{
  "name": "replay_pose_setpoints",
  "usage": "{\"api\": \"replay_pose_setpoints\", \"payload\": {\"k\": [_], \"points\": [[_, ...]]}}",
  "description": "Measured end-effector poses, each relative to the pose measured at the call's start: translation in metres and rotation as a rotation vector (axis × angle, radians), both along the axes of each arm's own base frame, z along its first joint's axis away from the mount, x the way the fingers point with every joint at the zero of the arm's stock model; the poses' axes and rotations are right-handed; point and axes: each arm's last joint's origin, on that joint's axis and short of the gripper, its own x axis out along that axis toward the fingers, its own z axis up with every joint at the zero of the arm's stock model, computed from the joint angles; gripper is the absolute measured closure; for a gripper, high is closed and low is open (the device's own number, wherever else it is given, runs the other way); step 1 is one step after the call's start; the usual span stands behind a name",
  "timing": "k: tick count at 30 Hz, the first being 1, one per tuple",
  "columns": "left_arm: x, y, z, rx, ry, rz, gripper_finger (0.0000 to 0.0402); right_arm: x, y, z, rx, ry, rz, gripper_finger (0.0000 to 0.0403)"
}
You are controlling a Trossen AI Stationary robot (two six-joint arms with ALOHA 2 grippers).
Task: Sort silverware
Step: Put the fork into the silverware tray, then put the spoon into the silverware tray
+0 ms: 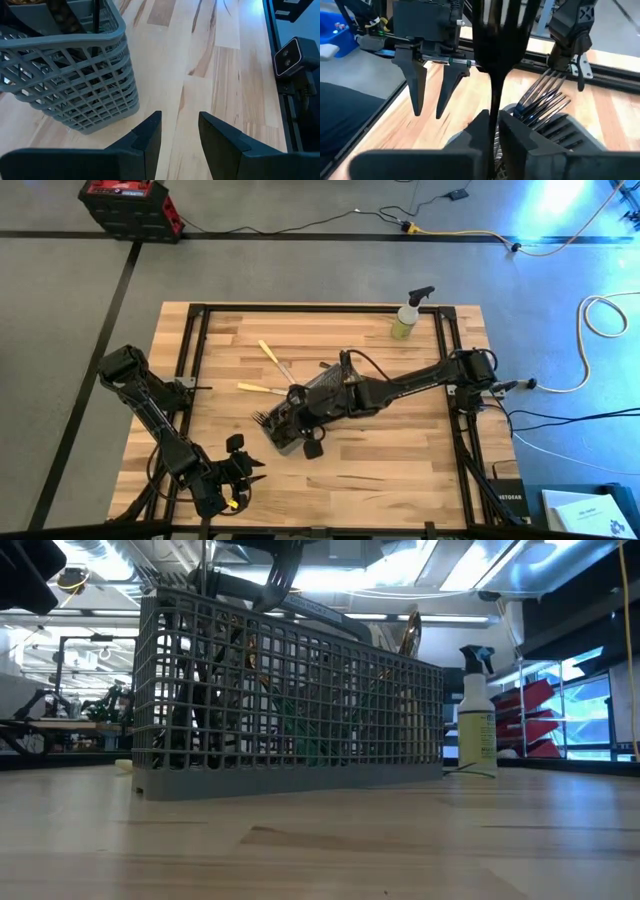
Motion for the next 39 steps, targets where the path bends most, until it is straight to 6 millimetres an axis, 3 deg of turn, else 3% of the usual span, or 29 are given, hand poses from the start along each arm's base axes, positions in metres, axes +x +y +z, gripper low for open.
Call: {"api": "replay_pose_setpoints", "payload": {"k": [5, 10, 13, 16, 19, 24, 30, 35, 39], "points": [[0.0, 0.0, 0.0, -0.001, -0.001, 0.0, 0.0286, 0.0, 0.006, 0.005, 0.009, -0.009, 0.0, 0.0293], [0.0, 0.0, 0.0, -0.003, -0.002, 0.001, 0.0286, 0.001, 0.005, 0.028, -0.028, -0.053, 0.013, 0.0205], [0.0, 0.0, 0.001, -0.006, -0.004, 0.0, 0.0286, -0.008, 0.002, 0.061, -0.123, -0.05, 0.022, 0.0171], [0.0, 0.0, 0.0, -0.006, -0.003, -0.001, 0.0286, -0.029, -0.004, 0.105, -0.236, 0.008, 0.005, 0.0154], [0.0, 0.0, 0.001, -0.005, -0.004, 0.0, 0.0286, -0.055, -0.011, 0.126, -0.29, 0.12, 0.032, 0.0149], [0.0, 0.0, 0.001, 0.004, -0.008, -0.001, 0.0286, -0.078, -0.013, 0.105, -0.267, 0.388, 0.019, 0.0148], [0.0, 0.0, 0.001, -0.002, -0.011, 0.006, 0.0286, -0.119, 0.01, 0.07, -0.215, 0.544, 0.05, 0.0157], [0.0, 0.0, 0.001, -0.001, -0.014, 0.011, 0.0286, -0.167, 0.005, 0.036, -0.212, 0.414, -0.089, 0.0179], [0.0, 0.0, 0.001, -0.003, -0.016, 0.012, 0.0286, -0.213, -0.018, -0.008, -0.23, 0.327, -0.248, 0.0198]]}}
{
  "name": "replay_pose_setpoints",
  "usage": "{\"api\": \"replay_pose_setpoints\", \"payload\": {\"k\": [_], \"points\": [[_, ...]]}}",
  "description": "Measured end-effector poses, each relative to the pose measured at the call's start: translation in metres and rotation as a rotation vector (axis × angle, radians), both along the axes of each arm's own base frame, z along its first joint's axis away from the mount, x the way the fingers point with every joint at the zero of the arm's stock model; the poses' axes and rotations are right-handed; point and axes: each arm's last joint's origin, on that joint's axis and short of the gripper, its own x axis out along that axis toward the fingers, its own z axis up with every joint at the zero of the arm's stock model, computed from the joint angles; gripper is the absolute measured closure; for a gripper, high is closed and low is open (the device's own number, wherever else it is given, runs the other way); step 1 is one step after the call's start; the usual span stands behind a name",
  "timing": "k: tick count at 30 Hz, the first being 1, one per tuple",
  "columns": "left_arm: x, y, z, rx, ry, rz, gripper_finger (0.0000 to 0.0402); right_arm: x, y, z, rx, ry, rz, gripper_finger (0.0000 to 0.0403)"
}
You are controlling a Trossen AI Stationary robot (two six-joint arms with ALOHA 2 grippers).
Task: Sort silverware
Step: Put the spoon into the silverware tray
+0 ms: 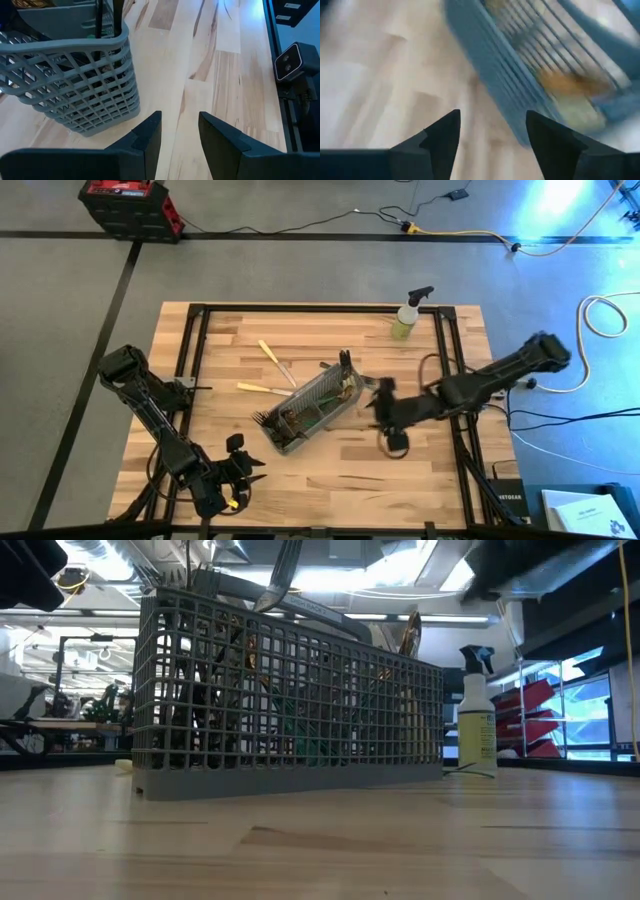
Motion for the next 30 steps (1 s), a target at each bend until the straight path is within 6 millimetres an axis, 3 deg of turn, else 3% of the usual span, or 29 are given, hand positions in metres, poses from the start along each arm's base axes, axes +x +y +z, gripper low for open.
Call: {"api": "replay_pose_setpoints", "payload": {"k": [5, 10, 14, 20, 30], "points": [[0.0, 0.0, 0.0, 0.004, -0.003, 0.002, 0.0286, -0.033, -0.043, -0.058, -0.06, -0.083, -0.205, 0.0211], [0.001, 0.001, 0.0, 0.02, -0.016, 0.016, 0.0286, -0.041, -0.075, -0.101, -0.002, -0.091, -0.299, 0.0213], [0.001, 0.001, 0.0, 0.02, -0.016, 0.016, 0.0286, -0.03, -0.091, -0.106, 0.034, -0.162, -0.296, 0.0213], [-0.001, 0.0, 0.0, 0.013, -0.017, 0.012, 0.0286, -0.012, -0.112, -0.129, 0.124, -0.024, -0.294, 0.0213], [-0.001, 0.0, 0.0, 0.019, -0.016, 0.01, 0.0286, 0.022, -0.122, -0.154, 0.151, 0.048, -0.288, 0.0221]]}}
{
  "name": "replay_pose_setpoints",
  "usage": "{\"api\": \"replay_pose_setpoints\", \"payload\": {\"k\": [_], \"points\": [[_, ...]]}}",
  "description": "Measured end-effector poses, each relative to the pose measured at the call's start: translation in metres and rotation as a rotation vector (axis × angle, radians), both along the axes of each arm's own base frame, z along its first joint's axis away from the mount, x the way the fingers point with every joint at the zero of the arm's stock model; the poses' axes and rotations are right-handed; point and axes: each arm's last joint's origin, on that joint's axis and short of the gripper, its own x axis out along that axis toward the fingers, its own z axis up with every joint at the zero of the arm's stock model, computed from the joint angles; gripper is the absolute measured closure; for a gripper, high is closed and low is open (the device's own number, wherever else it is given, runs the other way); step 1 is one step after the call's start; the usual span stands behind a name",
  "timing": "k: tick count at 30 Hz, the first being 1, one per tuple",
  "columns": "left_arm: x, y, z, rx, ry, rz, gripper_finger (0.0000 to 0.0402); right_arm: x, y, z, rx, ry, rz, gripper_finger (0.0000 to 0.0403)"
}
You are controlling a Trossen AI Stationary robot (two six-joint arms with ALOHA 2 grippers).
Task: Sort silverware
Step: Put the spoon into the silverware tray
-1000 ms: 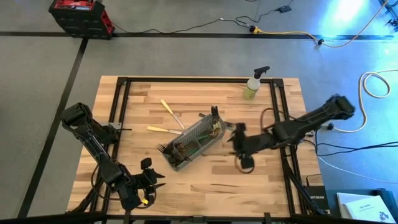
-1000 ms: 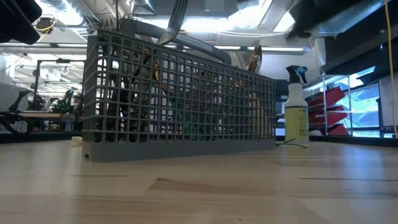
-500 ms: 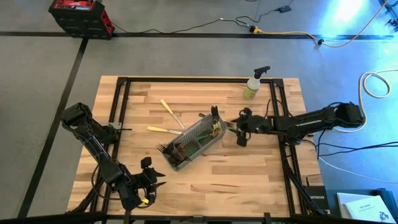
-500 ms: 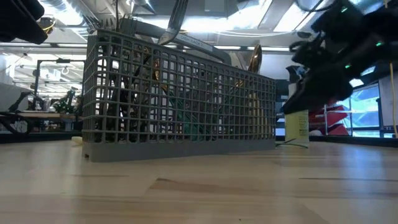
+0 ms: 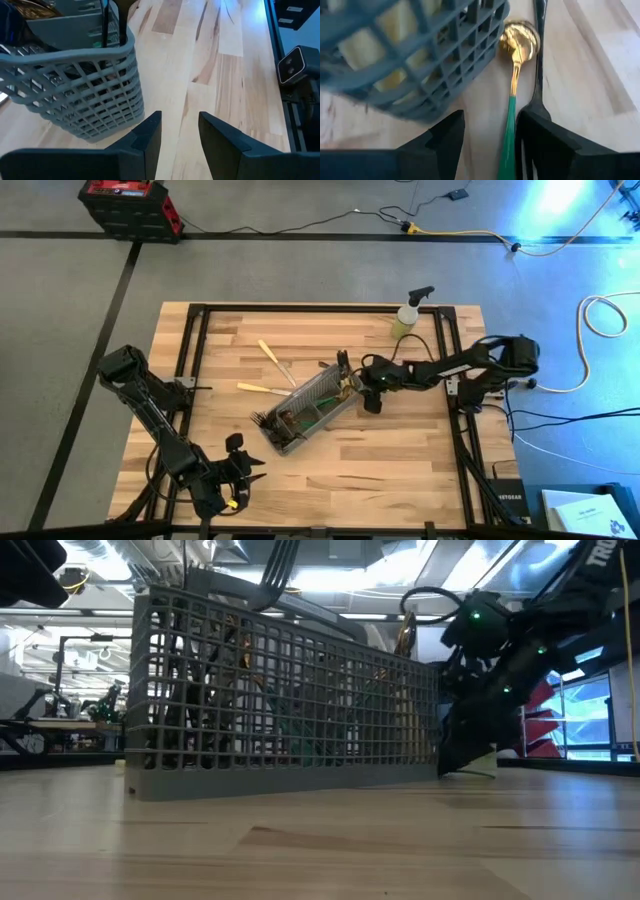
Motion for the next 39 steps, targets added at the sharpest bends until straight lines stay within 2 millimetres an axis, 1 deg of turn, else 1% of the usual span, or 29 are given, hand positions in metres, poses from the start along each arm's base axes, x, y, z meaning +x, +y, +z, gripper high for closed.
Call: {"api": "replay_pose_setpoints", "payload": {"k": [4, 11, 13, 17, 18, 20, 23, 26, 29, 31, 35, 39], "points": [[0.0, 0.0, 0.0, -0.001, -0.001, 0.001, 0.0286, 0.003, -0.006, -0.005, 0.018, 0.016, -0.014, 0.0249], [0.0, 0.0, 0.0, 0.001, -0.001, 0.0, 0.0286, 0.002, -0.008, -0.005, 0.019, 0.014, -0.051, 0.0282], [0.0, 0.0, 0.0, 0.0, -0.001, 0.001, 0.0286, 0.001, -0.008, -0.005, 0.024, 0.031, -0.051, 0.0308], [0.0, 0.0, 0.0, -0.002, -0.002, 0.002, 0.0286, -0.007, -0.005, 0.0, 0.091, 0.083, -0.036, 0.0384], [0.0, 0.0, 0.0, -0.005, -0.002, 0.004, 0.0286, -0.01, -0.004, 0.002, 0.11, 0.102, -0.036, 0.0392], [0.0, 0.0, 0.0, -0.009, -0.003, 0.006, 0.0286, -0.017, -0.001, 0.007, 0.163, 0.135, -0.042, 0.0389], [0.0, 0.0, 0.0, -0.011, -0.003, 0.007, 0.0286, -0.029, 0.011, 0.018, 0.196, 0.173, -0.016, 0.0386], [0.0, 0.0, 0.0, -0.012, -0.004, 0.008, 0.0286, -0.041, 0.023, 0.029, 0.208, 0.214, -0.005, 0.0398], [0.0, 0.0, 0.0, -0.012, -0.004, 0.008, 0.0286, -0.049, 0.036, 0.046, 0.211, 0.162, -0.006, 0.0399], [0.0, 0.0, 0.0, -0.012, -0.004, 0.008, 0.0286, -0.057, 0.044, 0.055, 0.227, 0.153, -0.013, 0.0401], [0.0, 0.0, 0.0, -0.008, -0.003, 0.006, 0.0286, -0.079, 0.054, 0.071, 0.24, 0.157, -0.062, 0.0402], [0.0, 0.0, 0.0, -0.006, -0.003, 0.004, 0.0286, -0.103, 0.057, 0.083, 0.221, 0.133, -0.137, 0.0402]]}}
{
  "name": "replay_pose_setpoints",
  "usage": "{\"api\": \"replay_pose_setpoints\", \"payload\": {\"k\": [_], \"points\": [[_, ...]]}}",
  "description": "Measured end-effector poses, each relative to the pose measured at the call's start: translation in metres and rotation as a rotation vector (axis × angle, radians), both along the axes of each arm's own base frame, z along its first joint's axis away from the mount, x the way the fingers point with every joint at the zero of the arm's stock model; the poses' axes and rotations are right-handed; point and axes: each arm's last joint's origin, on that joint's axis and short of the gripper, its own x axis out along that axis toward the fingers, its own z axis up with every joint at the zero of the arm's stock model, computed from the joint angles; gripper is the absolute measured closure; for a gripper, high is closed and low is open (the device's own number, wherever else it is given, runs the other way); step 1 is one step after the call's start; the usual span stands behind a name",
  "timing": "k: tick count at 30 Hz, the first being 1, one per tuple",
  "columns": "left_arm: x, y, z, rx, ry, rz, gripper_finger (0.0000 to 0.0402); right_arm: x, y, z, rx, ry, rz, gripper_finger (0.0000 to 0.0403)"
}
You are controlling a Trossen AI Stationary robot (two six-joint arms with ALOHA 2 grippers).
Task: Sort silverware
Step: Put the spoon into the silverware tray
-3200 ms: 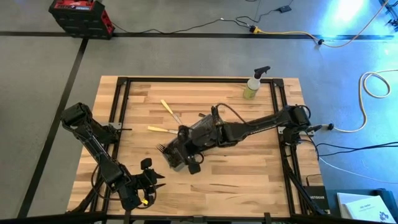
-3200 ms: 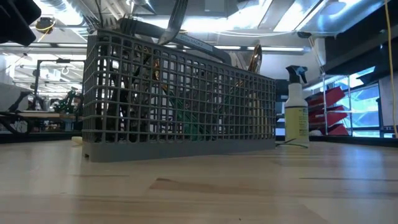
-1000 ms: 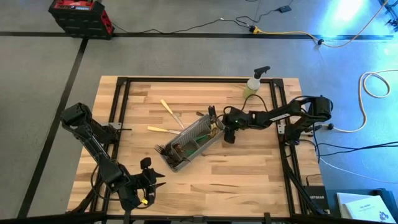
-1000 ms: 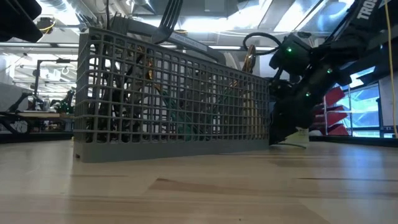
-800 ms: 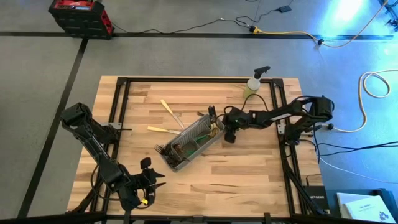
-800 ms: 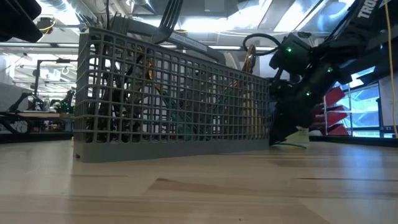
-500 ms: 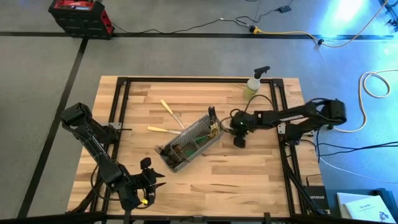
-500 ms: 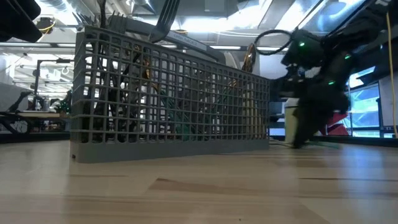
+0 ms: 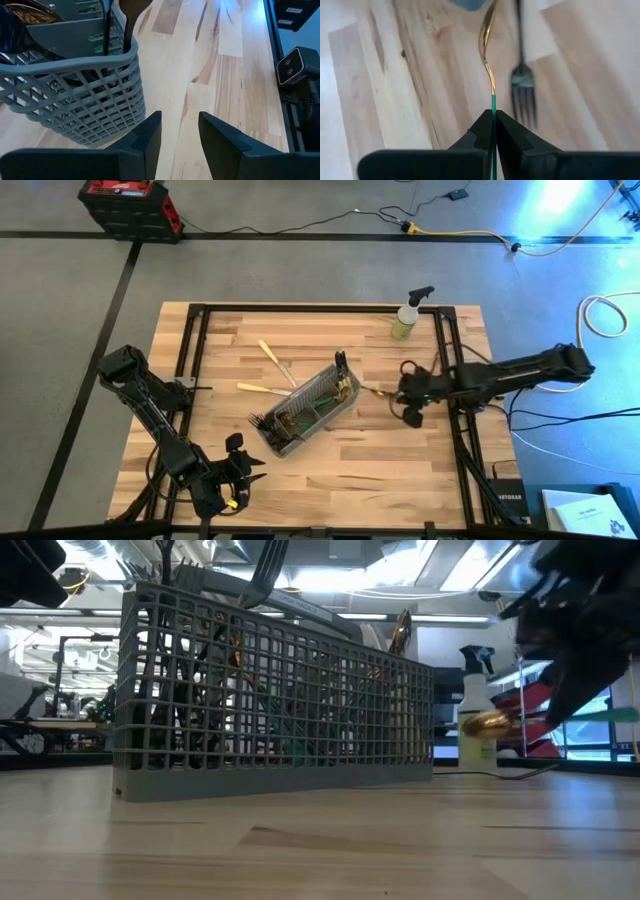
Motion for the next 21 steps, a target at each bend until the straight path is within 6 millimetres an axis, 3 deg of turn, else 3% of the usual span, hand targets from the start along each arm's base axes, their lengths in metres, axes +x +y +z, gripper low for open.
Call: {"api": "replay_pose_setpoints", "payload": {"k": [5, 9, 15, 21], "points": [[0.0, 0.0, 0.0, 0.001, 0.0, 0.0, 0.0286, -0.02, -0.002, 0.014, -0.063, -0.105, -0.118, 0.0402], [0.0, 0.0, 0.0, 0.001, 0.0, 0.0, 0.0286, -0.018, -0.001, 0.031, -0.128, -0.346, -0.189, 0.0403], [0.0, 0.0, 0.0, 0.005, 0.0, -0.001, 0.0286, 0.015, 0.019, 0.067, -0.138, -0.769, -0.064, 0.0403], [0.001, 0.001, 0.0, 0.007, -0.002, 0.003, 0.0286, 0.06, 0.038, 0.072, -0.196, -0.941, 0.009, 0.0403]]}}
